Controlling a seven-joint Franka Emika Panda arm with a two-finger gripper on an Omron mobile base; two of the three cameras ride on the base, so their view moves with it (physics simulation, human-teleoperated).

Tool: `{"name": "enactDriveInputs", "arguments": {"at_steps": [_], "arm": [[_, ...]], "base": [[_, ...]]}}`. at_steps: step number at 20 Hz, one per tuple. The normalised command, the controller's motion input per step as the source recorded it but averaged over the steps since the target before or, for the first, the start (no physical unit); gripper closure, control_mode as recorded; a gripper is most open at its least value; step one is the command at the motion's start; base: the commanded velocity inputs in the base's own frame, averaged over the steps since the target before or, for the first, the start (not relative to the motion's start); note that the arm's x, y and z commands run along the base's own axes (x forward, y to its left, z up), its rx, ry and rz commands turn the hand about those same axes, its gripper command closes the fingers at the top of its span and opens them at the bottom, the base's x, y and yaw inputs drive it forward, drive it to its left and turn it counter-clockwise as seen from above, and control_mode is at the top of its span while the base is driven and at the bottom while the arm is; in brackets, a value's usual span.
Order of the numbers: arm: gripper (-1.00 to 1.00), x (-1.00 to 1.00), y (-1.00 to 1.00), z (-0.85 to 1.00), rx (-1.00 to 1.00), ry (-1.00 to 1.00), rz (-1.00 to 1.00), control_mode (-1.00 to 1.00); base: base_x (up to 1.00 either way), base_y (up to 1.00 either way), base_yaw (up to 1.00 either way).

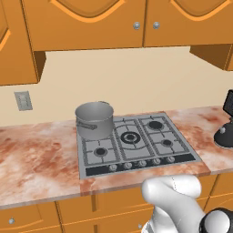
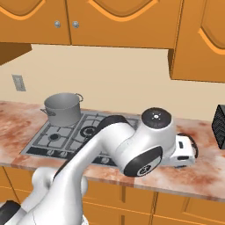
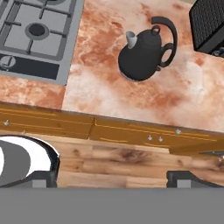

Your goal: Pick the kettle from the counter and place it on a stove burner. Then turn the burner on.

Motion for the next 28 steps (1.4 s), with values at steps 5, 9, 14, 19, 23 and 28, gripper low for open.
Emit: {"name": "enactDriveInputs", "arguments": {"at_steps": [5,9,14,19,23,28], "arm": [[-1.00,-0.02,-0.44,0.00,0.00,-0.14,0.07,-1.00],[-1.00,0.00,-0.34,0.00,0.00,-0.03,0.11,-1.00],[-1.00,0.00,-0.24,0.00,0.00,-0.05,0.12,-1.00],[-1.00,0.11,-0.02,0.00,0.00,-0.18,0.09,-1.00],[-1.00,0.42,0.00,-0.16,0.00,-0.21,0.14,-1.00],[-1.00,0.53,0.00,-0.17,0.02,-0.22,0.15,-1.00]], "base": [[0.00,0.00,0.00],[0.00,0.00,0.00],[0.00,0.00,0.00],[0.00,0.00,0.00],[0.00,0.00,0.00],[0.00,0.00,0.00]]}}
